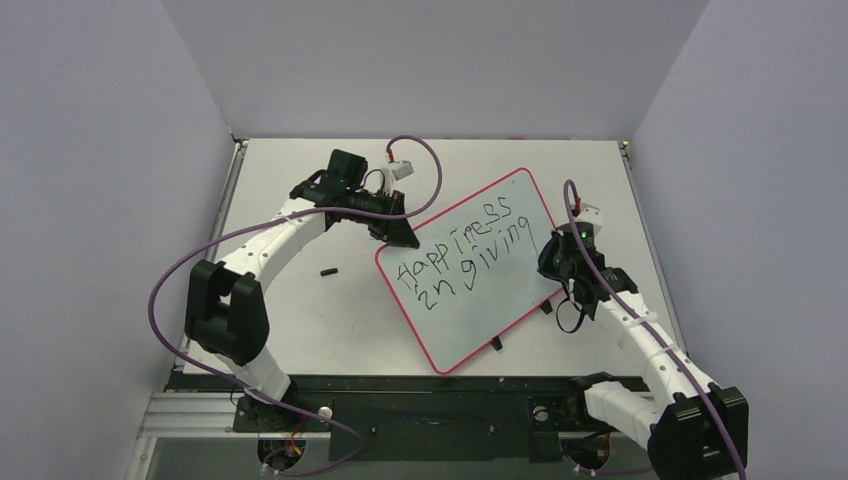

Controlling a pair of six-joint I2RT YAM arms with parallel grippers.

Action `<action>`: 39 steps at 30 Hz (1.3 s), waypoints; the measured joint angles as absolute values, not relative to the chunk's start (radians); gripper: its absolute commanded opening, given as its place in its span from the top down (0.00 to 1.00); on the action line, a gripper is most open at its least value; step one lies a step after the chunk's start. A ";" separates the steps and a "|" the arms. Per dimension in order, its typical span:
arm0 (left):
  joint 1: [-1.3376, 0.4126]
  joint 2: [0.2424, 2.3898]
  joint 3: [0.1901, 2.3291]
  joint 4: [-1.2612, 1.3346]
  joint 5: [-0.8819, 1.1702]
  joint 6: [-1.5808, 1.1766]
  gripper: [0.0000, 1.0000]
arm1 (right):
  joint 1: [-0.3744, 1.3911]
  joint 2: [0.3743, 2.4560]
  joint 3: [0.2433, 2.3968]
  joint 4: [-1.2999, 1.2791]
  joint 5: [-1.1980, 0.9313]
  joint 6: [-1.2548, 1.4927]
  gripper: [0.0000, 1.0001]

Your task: Write a sentence on the whiteboard

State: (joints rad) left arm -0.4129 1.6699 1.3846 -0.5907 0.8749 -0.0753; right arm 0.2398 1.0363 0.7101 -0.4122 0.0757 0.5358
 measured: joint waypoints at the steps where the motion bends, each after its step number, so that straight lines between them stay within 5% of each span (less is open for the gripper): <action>1: -0.413 1.670 1.385 -0.591 0.875 -0.076 1.00 | 0.250 1.031 0.706 -0.412 0.080 0.537 1.00; 39: -0.412 1.657 1.304 -0.462 0.847 -0.117 0.97 | 0.409 0.820 0.958 -0.611 0.038 0.595 1.00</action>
State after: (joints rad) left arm -0.4118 1.6569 1.3037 -0.4622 0.8474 -0.1173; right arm 0.4088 0.8204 0.9585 -0.6109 0.0383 0.5953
